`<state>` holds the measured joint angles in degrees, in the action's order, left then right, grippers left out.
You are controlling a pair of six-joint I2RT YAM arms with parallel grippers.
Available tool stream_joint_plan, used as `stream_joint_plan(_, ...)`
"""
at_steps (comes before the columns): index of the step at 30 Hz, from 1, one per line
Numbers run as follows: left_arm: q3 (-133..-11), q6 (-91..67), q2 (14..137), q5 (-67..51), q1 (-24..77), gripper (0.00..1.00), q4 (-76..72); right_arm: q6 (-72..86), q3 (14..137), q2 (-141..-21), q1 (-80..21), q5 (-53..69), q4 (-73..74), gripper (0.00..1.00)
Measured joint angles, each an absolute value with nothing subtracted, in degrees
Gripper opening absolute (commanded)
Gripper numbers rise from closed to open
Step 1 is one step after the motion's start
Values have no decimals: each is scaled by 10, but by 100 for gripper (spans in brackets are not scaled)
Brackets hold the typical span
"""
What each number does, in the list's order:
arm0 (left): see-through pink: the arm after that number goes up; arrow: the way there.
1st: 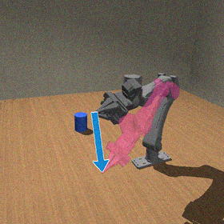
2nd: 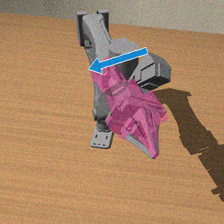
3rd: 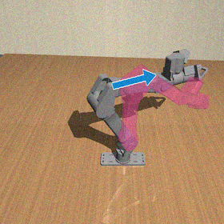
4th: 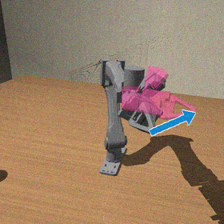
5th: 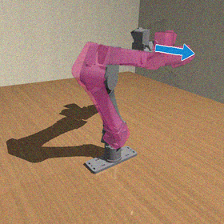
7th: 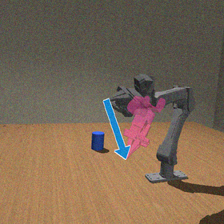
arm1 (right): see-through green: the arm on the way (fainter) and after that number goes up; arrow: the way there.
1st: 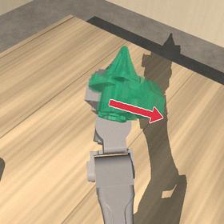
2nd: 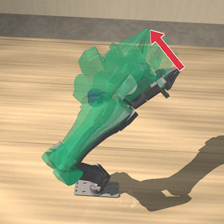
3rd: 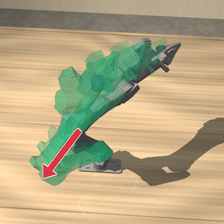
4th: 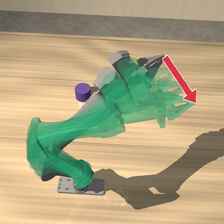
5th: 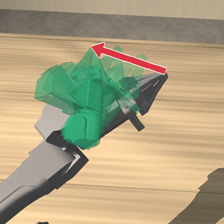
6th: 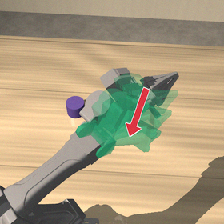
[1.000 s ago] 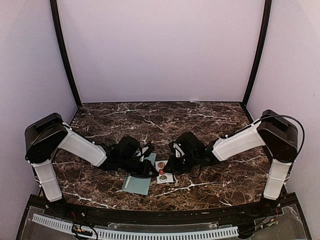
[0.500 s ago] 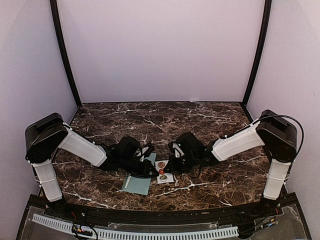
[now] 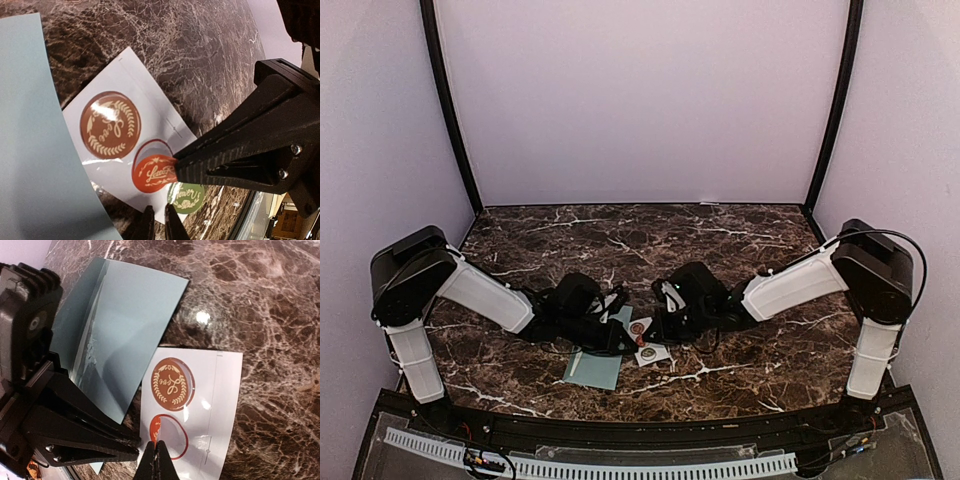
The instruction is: Place the letter into the envelope and seal it
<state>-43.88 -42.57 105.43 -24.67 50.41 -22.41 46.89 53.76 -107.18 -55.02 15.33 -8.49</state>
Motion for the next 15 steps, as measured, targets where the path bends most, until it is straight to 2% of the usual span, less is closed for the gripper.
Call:
stream_joint_plan(11, -439, -427, 1057, -249, 504, 9, -229, 461, 544, -1070, -551, 154, -99, 0)
stream_joint_plan(15, -439, -425, 1054, -248, 504, 13, -228, 461, 544, -1043, -551, 135, -93, 0)
